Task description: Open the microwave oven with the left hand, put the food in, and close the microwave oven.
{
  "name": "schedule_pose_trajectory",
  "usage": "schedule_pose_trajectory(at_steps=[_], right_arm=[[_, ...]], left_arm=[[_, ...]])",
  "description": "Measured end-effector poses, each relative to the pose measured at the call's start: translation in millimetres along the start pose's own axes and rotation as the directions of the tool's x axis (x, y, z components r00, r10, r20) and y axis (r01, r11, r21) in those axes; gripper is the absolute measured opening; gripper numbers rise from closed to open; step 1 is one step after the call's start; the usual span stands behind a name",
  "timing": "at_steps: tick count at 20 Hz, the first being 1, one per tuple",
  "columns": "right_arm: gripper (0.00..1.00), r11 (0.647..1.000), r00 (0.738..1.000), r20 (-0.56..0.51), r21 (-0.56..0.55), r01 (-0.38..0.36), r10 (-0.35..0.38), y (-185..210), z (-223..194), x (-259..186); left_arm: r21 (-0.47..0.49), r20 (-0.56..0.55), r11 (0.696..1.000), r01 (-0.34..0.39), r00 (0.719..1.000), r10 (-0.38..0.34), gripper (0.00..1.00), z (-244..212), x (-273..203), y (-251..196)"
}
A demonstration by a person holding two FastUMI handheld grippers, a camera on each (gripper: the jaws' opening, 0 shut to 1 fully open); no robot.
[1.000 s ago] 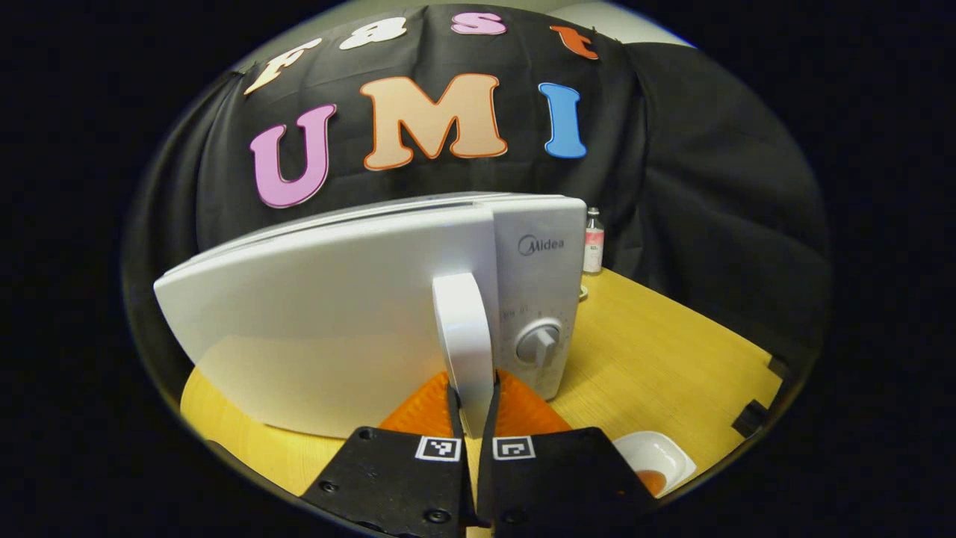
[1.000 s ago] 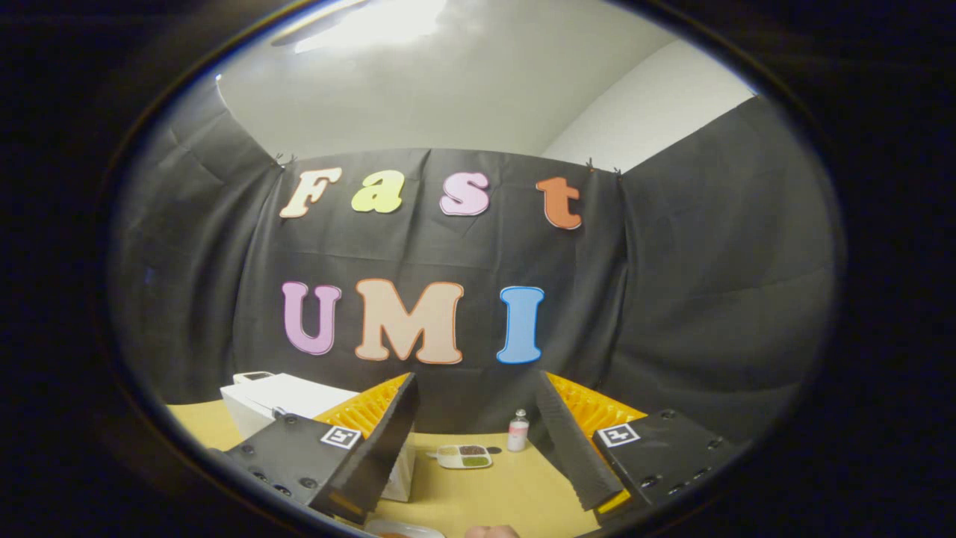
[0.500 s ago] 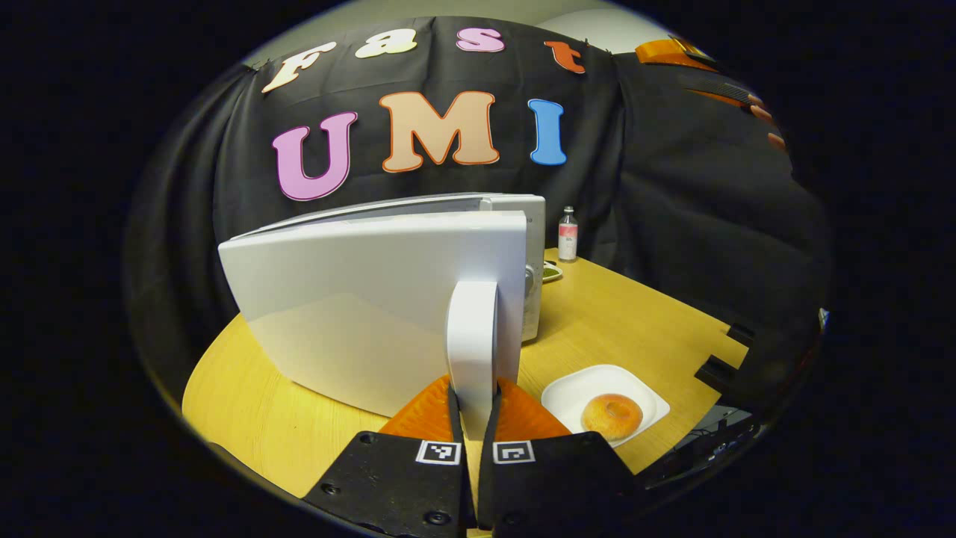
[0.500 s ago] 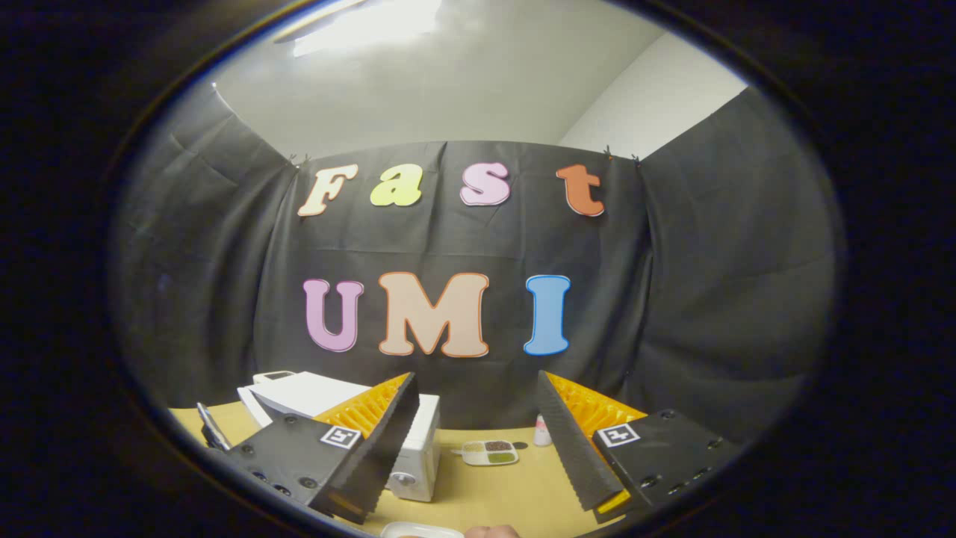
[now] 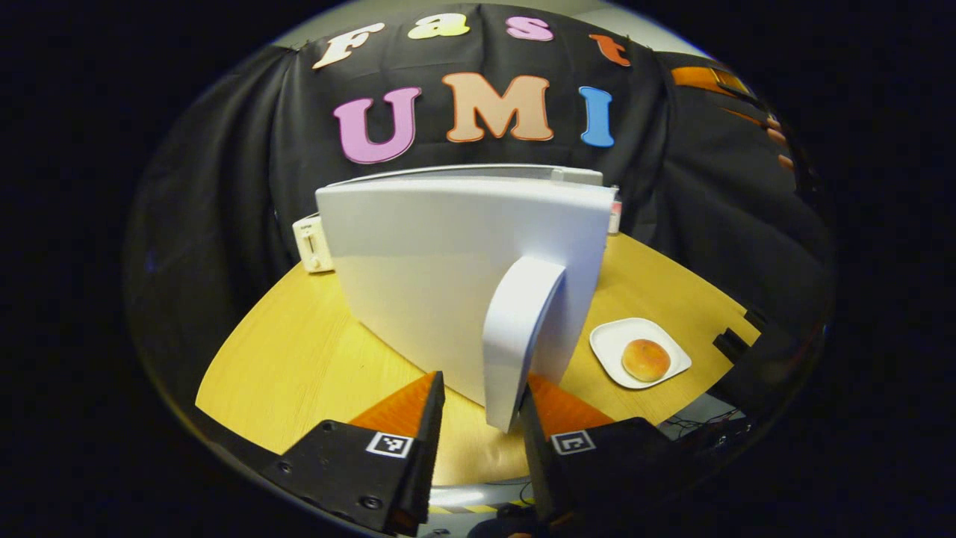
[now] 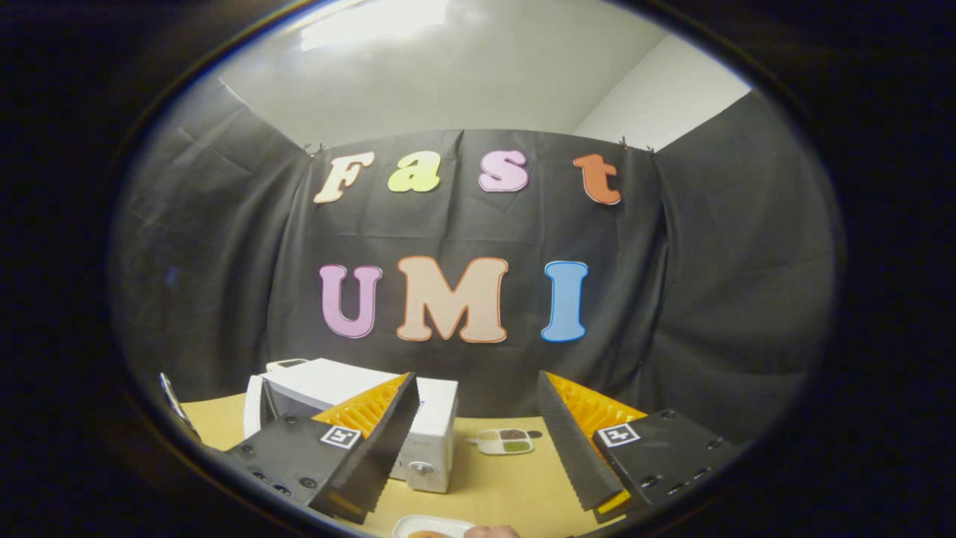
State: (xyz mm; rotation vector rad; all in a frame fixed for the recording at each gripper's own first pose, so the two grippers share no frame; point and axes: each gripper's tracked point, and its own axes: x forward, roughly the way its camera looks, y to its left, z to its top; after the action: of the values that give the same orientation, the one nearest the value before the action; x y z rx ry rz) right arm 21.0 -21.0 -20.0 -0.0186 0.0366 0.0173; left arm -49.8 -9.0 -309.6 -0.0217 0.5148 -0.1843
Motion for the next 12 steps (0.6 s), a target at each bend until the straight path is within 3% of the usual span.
schedule_pose_trajectory(at_steps=[1, 3, 12], right_arm=[[0.98, 1.000, 1.000, -0.006, 0.002, -0.003, 0.003, 3.2, -3.1, -0.5], [0.97, 1.000, 1.000, -0.015, -0.002, -0.009, 0.009, 11.4, -7.2, -3.3], [0.99, 0.999, 0.993, -0.114, -0.007, -0.034, 0.033, 45.6, -63.1, -25.7]], left_arm=[[-0.009, -0.005, 1.000, -0.014, 1.000, 0.014, 0.60, -3.6, -5.5, 7.1], [0.000, -0.006, 0.999, -0.043, 0.999, 0.043, 0.65, -8.2, -17.2, 23.3], [-0.074, -0.045, 0.987, -0.143, 0.989, 0.140, 0.65, -35.3, -64.8, 125.9]])
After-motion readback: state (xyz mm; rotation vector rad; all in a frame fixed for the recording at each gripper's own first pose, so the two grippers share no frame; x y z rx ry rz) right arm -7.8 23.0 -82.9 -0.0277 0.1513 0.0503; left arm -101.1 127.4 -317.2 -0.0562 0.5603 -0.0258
